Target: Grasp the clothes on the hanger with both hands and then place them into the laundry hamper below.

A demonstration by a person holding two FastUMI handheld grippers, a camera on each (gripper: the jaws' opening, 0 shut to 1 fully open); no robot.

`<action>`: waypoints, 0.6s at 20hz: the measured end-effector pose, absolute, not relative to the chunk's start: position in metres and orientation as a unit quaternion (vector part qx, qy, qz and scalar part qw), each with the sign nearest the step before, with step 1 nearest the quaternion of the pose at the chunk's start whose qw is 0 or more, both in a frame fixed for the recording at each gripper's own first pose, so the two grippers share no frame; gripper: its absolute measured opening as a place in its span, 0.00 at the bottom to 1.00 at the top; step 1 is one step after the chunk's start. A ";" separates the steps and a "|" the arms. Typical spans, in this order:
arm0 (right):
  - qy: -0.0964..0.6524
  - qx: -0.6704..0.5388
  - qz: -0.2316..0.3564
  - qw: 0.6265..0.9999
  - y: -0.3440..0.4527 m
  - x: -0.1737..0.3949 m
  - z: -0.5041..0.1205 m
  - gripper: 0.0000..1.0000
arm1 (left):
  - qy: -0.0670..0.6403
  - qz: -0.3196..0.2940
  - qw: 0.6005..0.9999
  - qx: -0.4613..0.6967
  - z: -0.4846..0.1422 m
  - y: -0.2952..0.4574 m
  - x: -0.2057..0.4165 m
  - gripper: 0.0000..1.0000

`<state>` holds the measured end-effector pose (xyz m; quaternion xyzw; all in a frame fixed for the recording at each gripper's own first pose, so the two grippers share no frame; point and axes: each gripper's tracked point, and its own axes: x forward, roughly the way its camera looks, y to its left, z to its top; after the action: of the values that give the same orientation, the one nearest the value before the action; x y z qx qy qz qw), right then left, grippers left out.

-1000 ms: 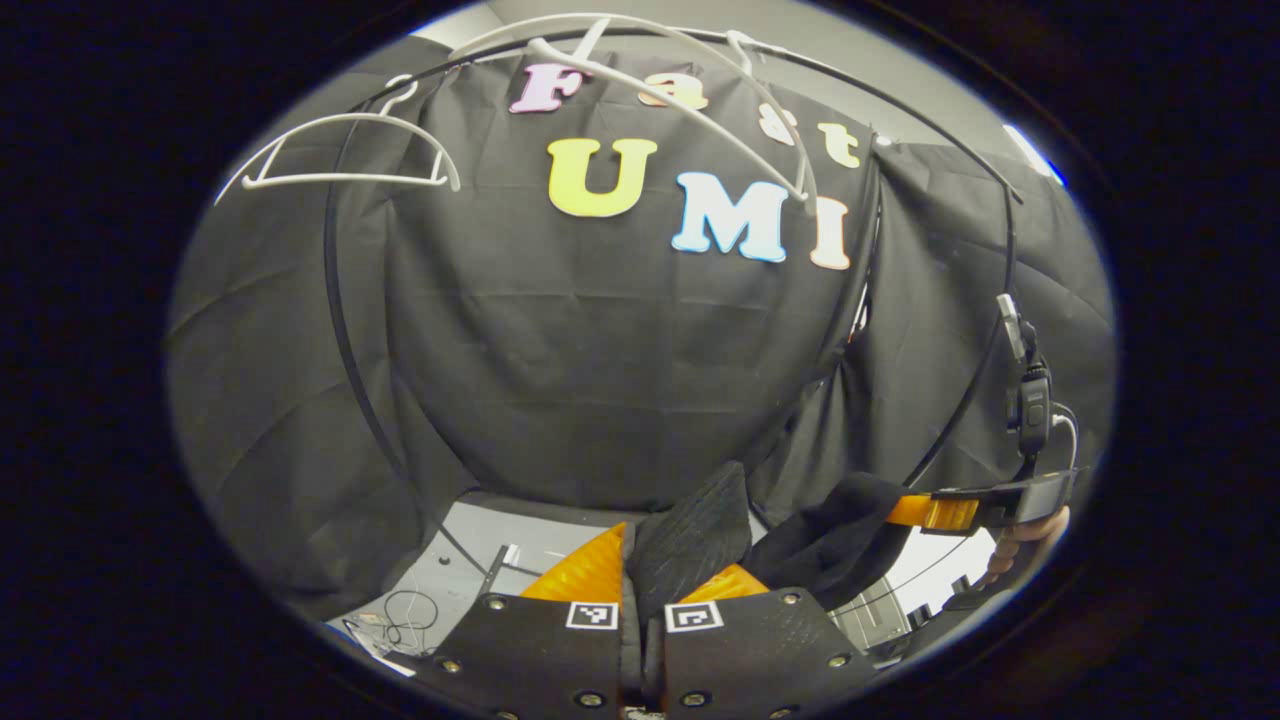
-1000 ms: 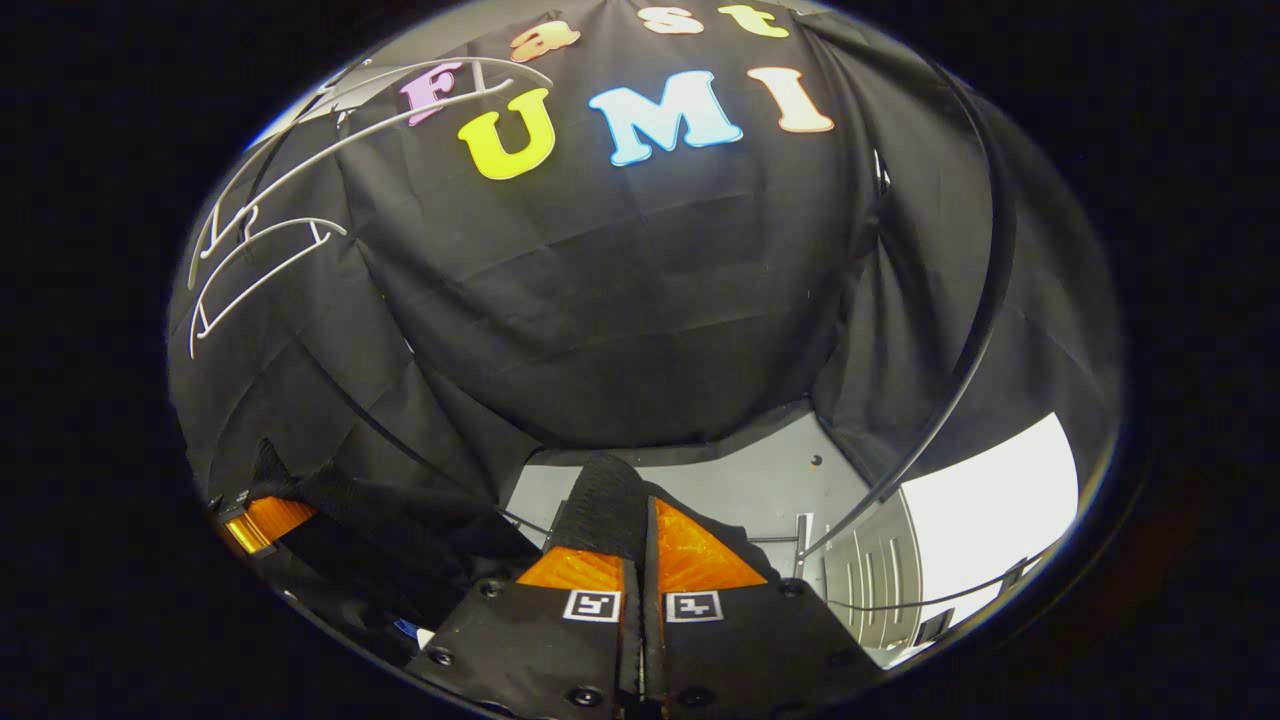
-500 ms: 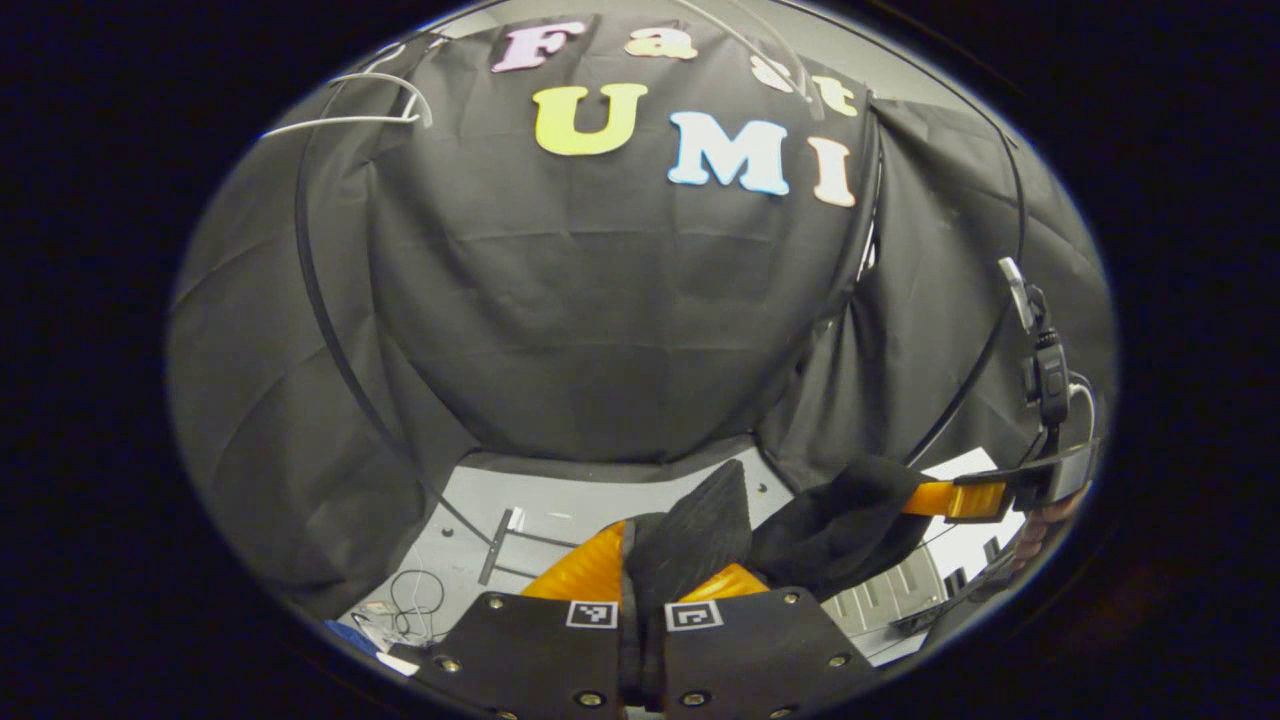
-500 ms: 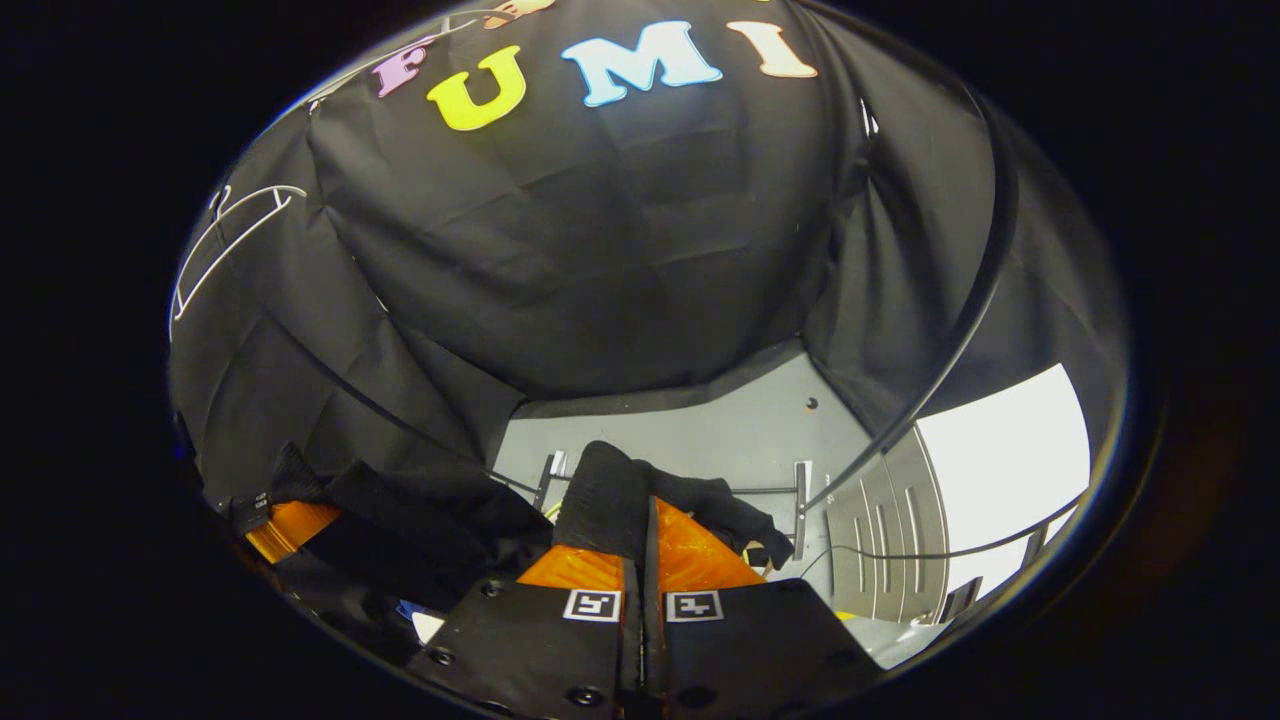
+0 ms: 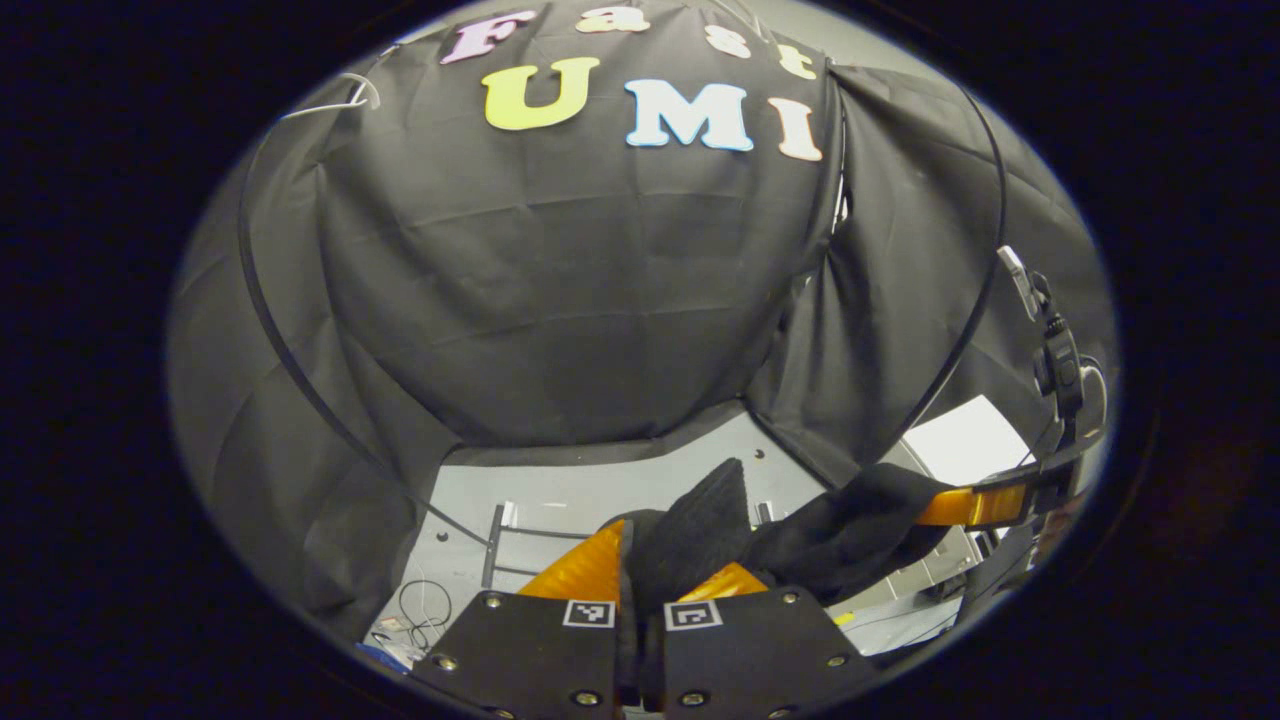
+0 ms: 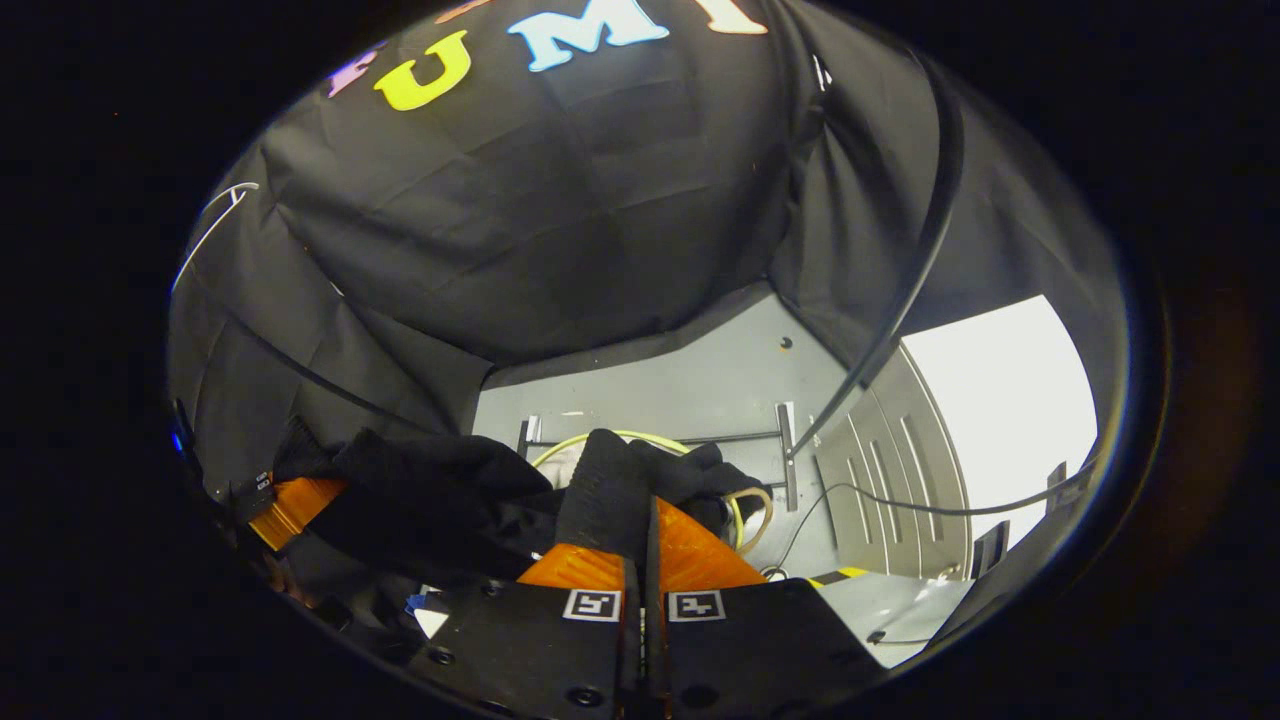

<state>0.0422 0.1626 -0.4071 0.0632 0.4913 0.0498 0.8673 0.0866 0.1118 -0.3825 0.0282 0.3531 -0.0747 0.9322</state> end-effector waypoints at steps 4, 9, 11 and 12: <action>0.500 0.058 0.045 0.863 0.156 0.039 -0.417 0.00 | 0.356 -0.086 0.929 0.052 -0.393 0.105 0.093 0.04; 0.505 0.047 0.040 0.861 0.156 0.039 -0.425 0.05 | 0.369 -0.087 0.924 0.053 -0.413 0.106 0.089 0.03; 0.509 0.047 0.043 0.859 0.161 0.037 -0.427 0.07 | 0.378 -0.083 0.921 0.048 -0.421 0.110 0.085 0.04; 0.510 0.045 0.043 0.858 0.161 0.036 -0.431 0.07 | 0.381 -0.082 0.919 0.049 -0.425 0.111 0.081 0.05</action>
<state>0.0359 0.1614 -0.4307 0.0453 0.5104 0.0433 0.8576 0.0812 0.1111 -0.4254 0.0495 0.3815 -0.0818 0.9194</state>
